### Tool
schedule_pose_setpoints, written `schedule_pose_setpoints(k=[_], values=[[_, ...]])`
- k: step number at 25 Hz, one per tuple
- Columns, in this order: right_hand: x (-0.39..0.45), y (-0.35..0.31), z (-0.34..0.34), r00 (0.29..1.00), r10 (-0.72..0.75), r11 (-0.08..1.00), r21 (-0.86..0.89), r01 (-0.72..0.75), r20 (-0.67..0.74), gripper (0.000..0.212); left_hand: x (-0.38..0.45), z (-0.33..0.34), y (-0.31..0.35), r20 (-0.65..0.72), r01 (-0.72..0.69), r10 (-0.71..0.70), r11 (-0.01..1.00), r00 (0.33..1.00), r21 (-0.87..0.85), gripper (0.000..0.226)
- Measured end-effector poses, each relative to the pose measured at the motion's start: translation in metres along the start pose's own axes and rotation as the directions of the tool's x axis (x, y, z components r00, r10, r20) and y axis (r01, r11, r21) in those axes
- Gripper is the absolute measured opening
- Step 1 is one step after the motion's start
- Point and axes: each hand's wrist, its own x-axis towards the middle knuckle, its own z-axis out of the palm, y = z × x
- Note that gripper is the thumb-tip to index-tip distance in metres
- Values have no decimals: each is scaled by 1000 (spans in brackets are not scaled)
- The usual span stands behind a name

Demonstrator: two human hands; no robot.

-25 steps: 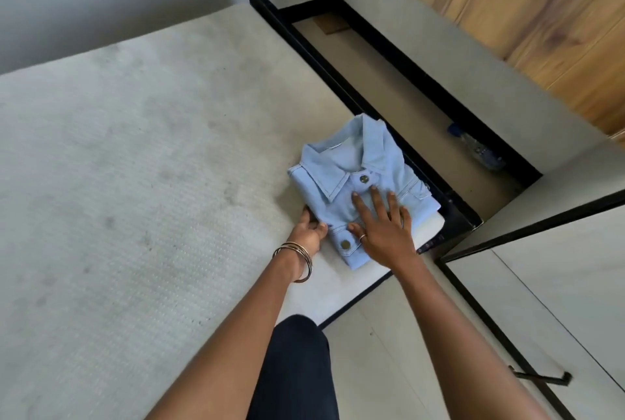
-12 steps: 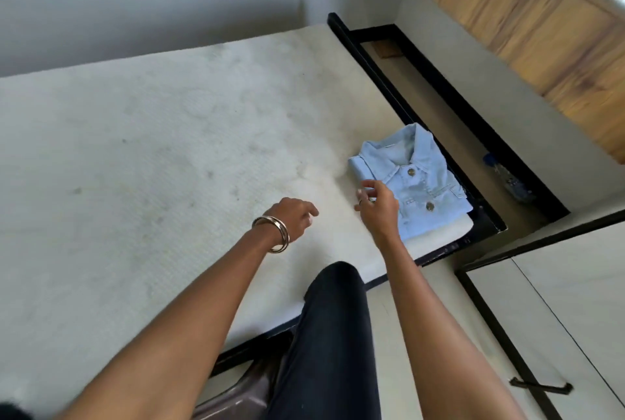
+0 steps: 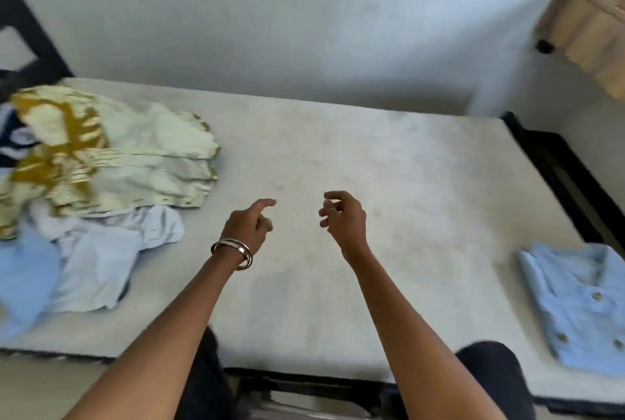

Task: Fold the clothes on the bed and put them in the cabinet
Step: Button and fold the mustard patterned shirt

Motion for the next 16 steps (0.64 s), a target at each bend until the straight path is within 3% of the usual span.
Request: schedule_pose_setpoints(k=[2,5,7,9,12,14,16], values=[[1,-3,56,994,-46,996,-74,53,100,24,-6,-44,-52,-169,136,-140,990,976,-34,43],[6,0,137,962,-111,975,-161,154,251,30,-3,-101,-122,-407,410,-349,909,844,73,41],[15,3,183,920,-144,952,-202,230,366,36,6,-131,-153,-554,538,-376,828,742,158,53],[28,10,222,874,-154,920,-255,297,461,41,22,-160,-179,-675,605,-315,757,668,245,73],[45,23,249,830,-115,883,-327,336,545,47,51,-194,-201,-714,611,-236,722,659,325,94],[58,33,262,812,-82,860,-370,351,579,45,78,-211,-213,-680,635,-332,730,654,254,99],[67,39,269,798,-35,849,-404,341,601,40,100,-229,-223,-640,686,-514,727,572,28,97]])
